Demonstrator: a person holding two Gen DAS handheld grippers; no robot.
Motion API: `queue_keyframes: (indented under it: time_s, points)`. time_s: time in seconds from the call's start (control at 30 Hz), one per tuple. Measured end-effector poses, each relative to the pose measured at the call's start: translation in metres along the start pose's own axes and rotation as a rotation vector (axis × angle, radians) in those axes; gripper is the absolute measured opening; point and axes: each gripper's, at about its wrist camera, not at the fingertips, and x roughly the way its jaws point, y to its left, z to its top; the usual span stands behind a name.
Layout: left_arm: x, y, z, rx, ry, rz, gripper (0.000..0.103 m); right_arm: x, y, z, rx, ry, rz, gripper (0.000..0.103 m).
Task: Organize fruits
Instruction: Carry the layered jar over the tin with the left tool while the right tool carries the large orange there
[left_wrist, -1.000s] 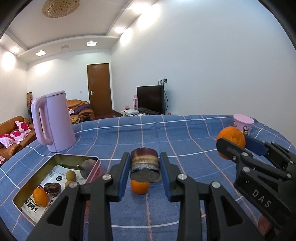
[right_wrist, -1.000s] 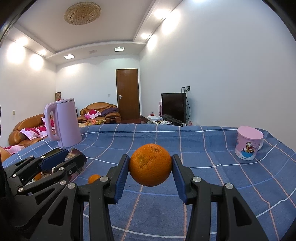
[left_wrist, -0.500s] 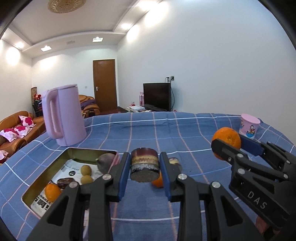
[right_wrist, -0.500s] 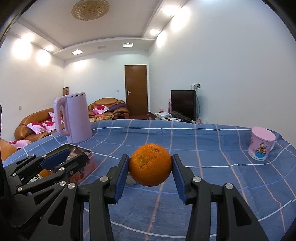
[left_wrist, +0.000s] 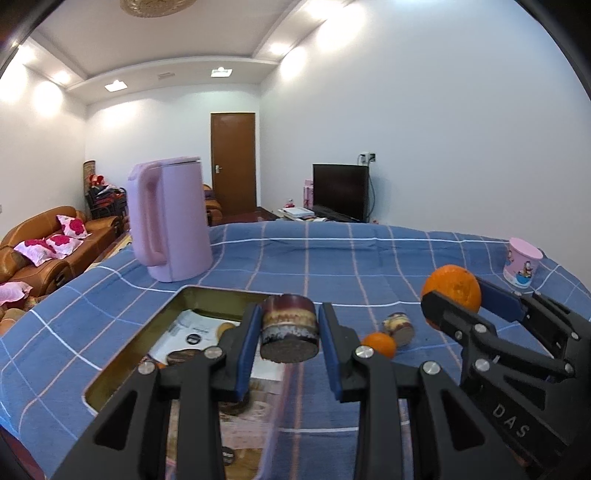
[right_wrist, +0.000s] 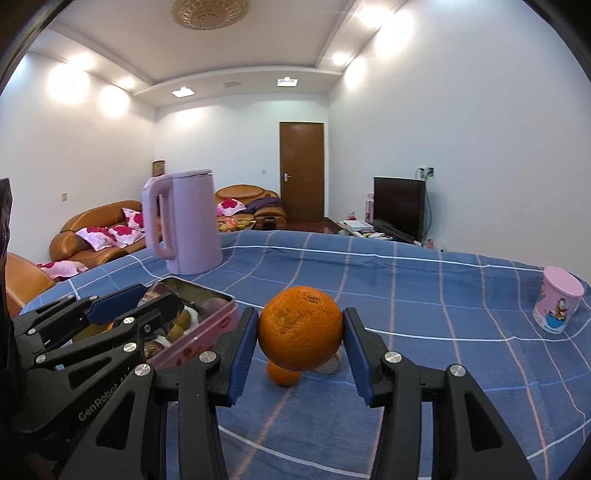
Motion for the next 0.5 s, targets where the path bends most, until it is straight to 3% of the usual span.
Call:
queue_keyframes:
  time_s: [0.5]
  points:
    - [-0.001, 0.042, -0.004, -0.043, 0.02, 0.077, 0.034, 0.01, 0.036, 0.006, -0.033, 0.002, 0.082, 0.048]
